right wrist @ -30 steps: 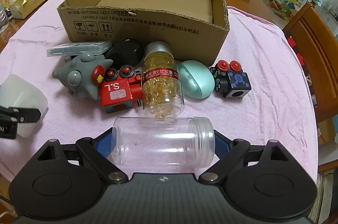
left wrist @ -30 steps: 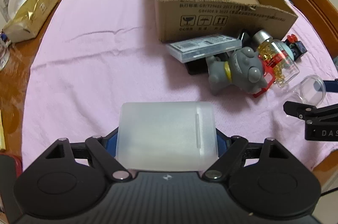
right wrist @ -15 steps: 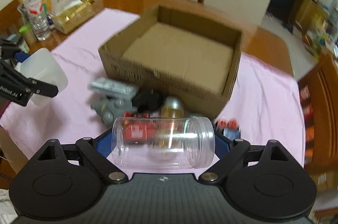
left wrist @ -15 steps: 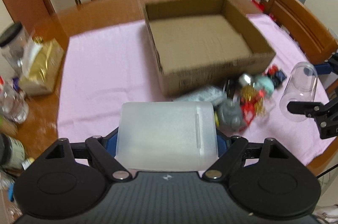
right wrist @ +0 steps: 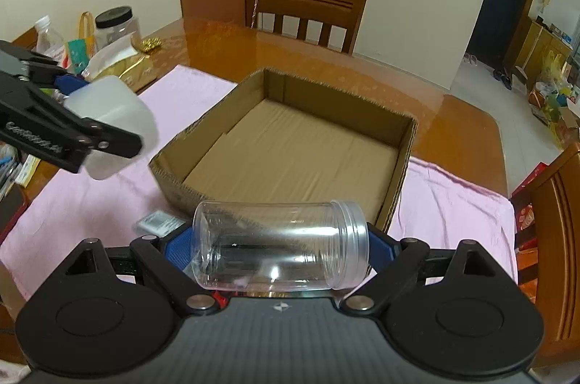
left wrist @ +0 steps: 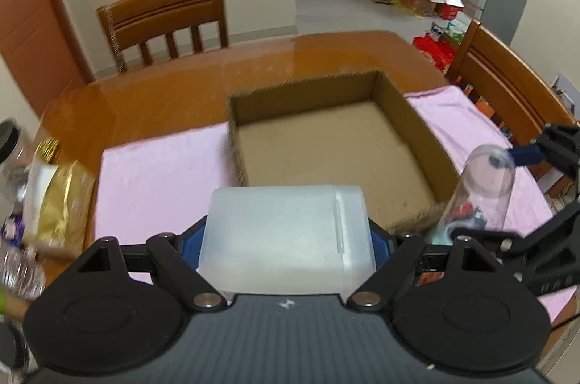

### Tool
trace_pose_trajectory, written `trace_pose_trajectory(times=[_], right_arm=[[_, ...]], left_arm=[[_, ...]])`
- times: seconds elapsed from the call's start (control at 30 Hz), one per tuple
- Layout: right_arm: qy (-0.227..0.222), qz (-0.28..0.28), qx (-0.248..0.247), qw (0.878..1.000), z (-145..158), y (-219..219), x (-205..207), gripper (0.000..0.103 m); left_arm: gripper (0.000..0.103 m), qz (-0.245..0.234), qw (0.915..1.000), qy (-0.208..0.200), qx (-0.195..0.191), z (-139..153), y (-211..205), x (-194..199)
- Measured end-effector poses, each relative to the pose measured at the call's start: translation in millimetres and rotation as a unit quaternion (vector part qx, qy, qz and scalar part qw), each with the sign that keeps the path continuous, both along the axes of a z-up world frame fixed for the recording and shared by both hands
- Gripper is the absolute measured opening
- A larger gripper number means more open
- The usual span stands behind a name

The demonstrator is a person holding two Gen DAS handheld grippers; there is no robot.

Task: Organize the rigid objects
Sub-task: 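Carry the white box into the cardboard box and open the left gripper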

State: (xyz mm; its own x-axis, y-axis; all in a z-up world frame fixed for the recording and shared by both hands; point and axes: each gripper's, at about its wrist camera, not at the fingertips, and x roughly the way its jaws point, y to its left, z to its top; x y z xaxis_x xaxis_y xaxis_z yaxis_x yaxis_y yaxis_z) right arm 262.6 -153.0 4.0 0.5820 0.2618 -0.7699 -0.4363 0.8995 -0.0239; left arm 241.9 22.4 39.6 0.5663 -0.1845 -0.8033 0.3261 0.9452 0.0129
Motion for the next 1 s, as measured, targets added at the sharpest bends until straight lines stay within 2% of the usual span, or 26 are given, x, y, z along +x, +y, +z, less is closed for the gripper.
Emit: trace_pose_trajectory(times=[0.1, 0.3, 0.53, 0.6, 0.67, 0.73, 0.87, 1.0], right_arm=[[-0.002, -0.006, 0.003, 1.000, -0.3, -3.3, 12.4, 0.094], [-0.002, -0.017, 0.007, 1.000, -2.7, -11.7, 35.2, 0.094], [-0.004, -0.031, 0.009, 0.999, -3.1, -20.3, 54.4, 0.094], [-0.005, -0.033, 0.006, 0.999, -3.9, -21.4, 58.6, 0.094], [-0.004, -0.035, 0.004, 0.999, -5.7, -22.6, 62.1, 0.094], [0.000, -0.037, 0.005, 0.999, -8.1, -23.1, 66.6, 0.094], [0.004, -0.039, 0.005, 0.999, -11.9, -23.2, 74.5, 0.094], [0.005, -0.038, 0.002, 0.999, -14.3, -21.8, 81.3, 0.094]], left_arm=[[0.083, -0.013, 0.9998, -0.014, 0.005, -0.8, -15.6, 23.4], [0.083, -0.019, 0.9998, -0.009, -0.004, -20.3, -41.8, 79.9], [0.083, 0.010, 0.9999, 0.005, -0.003, -50.1, -51.2, 125.3], [0.084, 0.018, 0.9998, -0.008, -0.003, -52.6, -51.8, 131.8], [0.095, 0.026, 0.9992, -0.031, 0.003, -53.3, -52.2, 137.5], [0.095, 0.036, 0.9984, -0.043, 0.009, -52.4, -51.5, 138.8], [0.095, 0.047, 0.9980, -0.041, -0.009, -47.3, -40.5, 134.8], [0.096, 0.054, 0.9975, -0.045, -0.006, -37.4, -28.8, 123.0]])
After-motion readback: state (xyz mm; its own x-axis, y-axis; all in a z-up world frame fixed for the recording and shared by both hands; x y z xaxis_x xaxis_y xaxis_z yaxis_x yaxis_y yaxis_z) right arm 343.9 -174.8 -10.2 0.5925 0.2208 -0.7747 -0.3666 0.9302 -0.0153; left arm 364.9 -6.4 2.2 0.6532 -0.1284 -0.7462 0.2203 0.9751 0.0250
